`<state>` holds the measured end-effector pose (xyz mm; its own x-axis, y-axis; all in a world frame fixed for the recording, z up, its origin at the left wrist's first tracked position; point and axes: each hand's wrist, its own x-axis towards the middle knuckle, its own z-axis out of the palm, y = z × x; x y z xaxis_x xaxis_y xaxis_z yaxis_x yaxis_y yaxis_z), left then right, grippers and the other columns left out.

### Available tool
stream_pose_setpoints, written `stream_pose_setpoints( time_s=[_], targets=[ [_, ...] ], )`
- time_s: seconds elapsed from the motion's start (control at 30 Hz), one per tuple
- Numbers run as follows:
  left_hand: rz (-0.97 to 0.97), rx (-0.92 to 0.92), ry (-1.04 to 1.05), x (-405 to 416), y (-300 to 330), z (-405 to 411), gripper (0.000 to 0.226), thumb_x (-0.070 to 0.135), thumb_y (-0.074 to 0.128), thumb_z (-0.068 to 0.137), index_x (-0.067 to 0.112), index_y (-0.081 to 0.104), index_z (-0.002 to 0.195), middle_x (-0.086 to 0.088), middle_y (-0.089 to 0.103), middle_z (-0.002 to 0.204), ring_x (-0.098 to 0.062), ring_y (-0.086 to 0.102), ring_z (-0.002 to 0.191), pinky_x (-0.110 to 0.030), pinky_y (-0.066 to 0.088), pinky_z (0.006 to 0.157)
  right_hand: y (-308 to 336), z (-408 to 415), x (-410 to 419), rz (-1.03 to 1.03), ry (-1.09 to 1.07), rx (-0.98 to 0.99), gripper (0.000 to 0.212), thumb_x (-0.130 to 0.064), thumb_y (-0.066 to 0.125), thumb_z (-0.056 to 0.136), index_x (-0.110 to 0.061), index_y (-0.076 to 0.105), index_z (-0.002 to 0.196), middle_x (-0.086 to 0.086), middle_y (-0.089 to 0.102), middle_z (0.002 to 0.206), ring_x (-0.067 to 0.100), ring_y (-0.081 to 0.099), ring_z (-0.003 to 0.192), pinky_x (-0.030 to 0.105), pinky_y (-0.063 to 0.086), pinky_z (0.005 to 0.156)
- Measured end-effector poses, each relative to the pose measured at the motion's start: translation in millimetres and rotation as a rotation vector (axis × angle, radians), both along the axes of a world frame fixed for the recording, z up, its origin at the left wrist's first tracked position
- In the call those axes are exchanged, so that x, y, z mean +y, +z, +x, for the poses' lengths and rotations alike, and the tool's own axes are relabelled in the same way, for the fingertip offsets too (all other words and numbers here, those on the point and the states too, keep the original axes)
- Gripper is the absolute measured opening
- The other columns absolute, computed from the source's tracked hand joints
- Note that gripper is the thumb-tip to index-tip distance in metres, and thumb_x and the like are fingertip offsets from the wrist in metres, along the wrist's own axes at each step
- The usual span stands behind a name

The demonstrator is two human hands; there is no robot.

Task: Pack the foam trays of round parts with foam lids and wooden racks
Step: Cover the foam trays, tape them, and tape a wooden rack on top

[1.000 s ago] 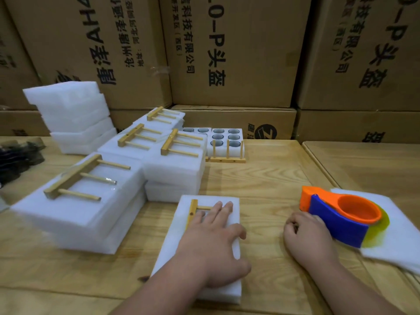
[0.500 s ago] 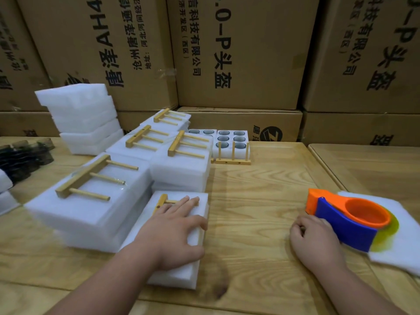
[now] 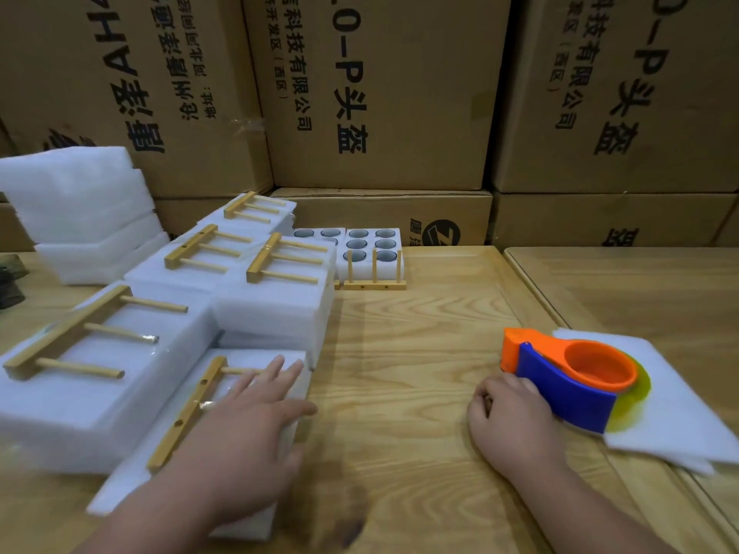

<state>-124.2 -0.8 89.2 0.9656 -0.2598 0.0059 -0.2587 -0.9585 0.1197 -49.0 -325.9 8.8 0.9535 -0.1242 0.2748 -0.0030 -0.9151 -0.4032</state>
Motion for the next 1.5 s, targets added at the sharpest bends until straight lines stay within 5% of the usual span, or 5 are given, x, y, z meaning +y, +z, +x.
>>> stream_pose_setpoints(
  time_s=[0.17,0.37,0.63,1.37,1.5],
  targets=[
    [-0.200,0.155,-0.226,-73.8,-25.7,-2.4,0.070,0.059,0.047,0.087,0.054,0.027,0.154,0.044,-0.016,0.150,0.020,-0.021,0.141,-0.009,-0.018,0.112,0.3,1.2,1.7,-0.053,-0.017,0.029,0.010,-0.037,0.051,0.089,-0.031,0.058,0.086,-0.014,0.052,0.095,0.011,0.045,0.094,0.031,0.046,0.084],
    [-0.116,0.098,-0.079,-103.7,-79.7,32.0,0.077,0.078,0.032,0.089,0.056,0.002,0.156,0.024,-0.017,0.165,-0.002,-0.019,0.153,-0.033,-0.013,0.123,-6.1,4.1,1.1,-0.122,0.002,0.042,0.025,-0.044,0.044,0.088,-0.034,0.061,0.103,-0.015,0.057,0.112,0.011,0.048,0.109,0.032,0.042,0.095],
    [-0.159,0.027,0.117,-115.6,-90.6,92.9,0.075,0.074,0.015,0.088,0.049,0.007,0.159,0.015,-0.005,0.170,-0.011,-0.009,0.156,-0.045,-0.007,0.125,-4.2,35.0,16.2,-0.207,0.213,0.122,0.060,-0.054,0.034,0.087,-0.032,0.053,0.140,-0.009,0.042,0.157,0.013,0.033,0.146,0.037,0.024,0.118],
    [-0.143,0.004,0.308,-129.7,-94.2,171.4,0.079,0.067,0.016,0.085,0.045,-0.006,0.159,0.006,-0.018,0.170,-0.020,-0.022,0.154,-0.055,-0.020,0.116,0.0,273.4,87.0,0.151,0.082,0.032,0.104,-0.064,0.060,0.083,-0.025,0.005,0.162,0.003,0.024,0.168,0.023,0.026,0.152,0.043,0.026,0.120],
    [-0.126,-0.009,0.320,-131.4,-81.5,170.0,0.069,0.064,0.040,0.074,0.050,0.056,0.140,-0.001,0.045,0.158,-0.031,0.042,0.145,-0.051,0.015,0.112,0.4,306.5,91.5,0.217,0.177,-0.018,0.096,-0.062,0.066,0.079,-0.040,0.016,0.157,-0.002,0.017,0.169,0.022,0.026,0.152,0.043,0.030,0.119]
  ],
)
